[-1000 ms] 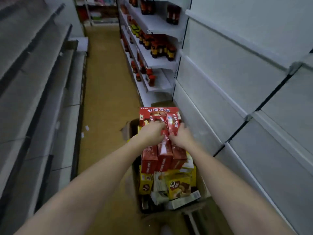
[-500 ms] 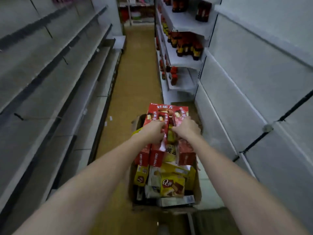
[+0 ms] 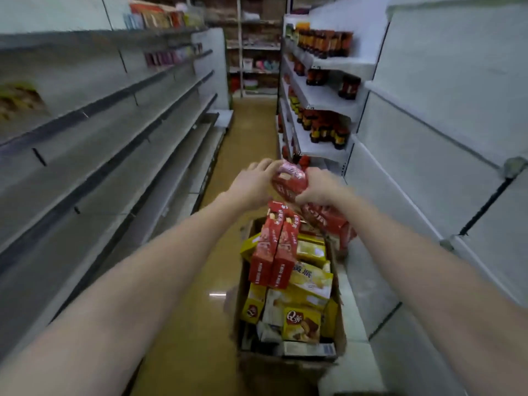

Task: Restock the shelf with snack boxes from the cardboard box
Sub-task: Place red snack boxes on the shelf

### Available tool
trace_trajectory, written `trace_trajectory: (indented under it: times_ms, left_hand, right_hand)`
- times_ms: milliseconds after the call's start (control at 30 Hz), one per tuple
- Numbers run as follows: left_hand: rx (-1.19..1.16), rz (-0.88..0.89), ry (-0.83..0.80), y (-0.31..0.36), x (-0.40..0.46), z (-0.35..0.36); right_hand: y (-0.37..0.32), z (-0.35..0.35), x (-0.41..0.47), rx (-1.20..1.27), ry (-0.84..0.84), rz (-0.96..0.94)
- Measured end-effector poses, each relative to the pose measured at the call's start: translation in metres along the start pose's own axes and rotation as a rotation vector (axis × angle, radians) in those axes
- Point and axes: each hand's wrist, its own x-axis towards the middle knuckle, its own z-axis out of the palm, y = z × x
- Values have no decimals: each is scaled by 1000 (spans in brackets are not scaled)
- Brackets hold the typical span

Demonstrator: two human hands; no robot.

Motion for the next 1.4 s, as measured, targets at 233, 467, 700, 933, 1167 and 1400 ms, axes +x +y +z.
trace_trajectory:
  times_ms: [233, 467, 700, 933, 1167, 1400]
  left_hand:
    - [118, -90, -32, -61, -90, -71]
    - [80, -412, -29, -127, -234, -111]
    - [180, -694, -8, -165, -366, -147]
    - [201, -997, 203, -182, -460, -182]
    - [229, -1125, 404, -210, -508, -216]
    - [242, -1215, 617, -248, -508, -243]
  right_hand:
    - [-111, -8, -38, 125, -171, -389]
    - [-228, 34, -83, 244, -381, -642]
    - [-327, 73, -112, 223, -416, -817]
    - [-421, 100, -141, 263, -316, -1013]
    - [-513, 114, -158, 404, -188, -1179]
    - [-591, 104, -134, 481, 71, -1368]
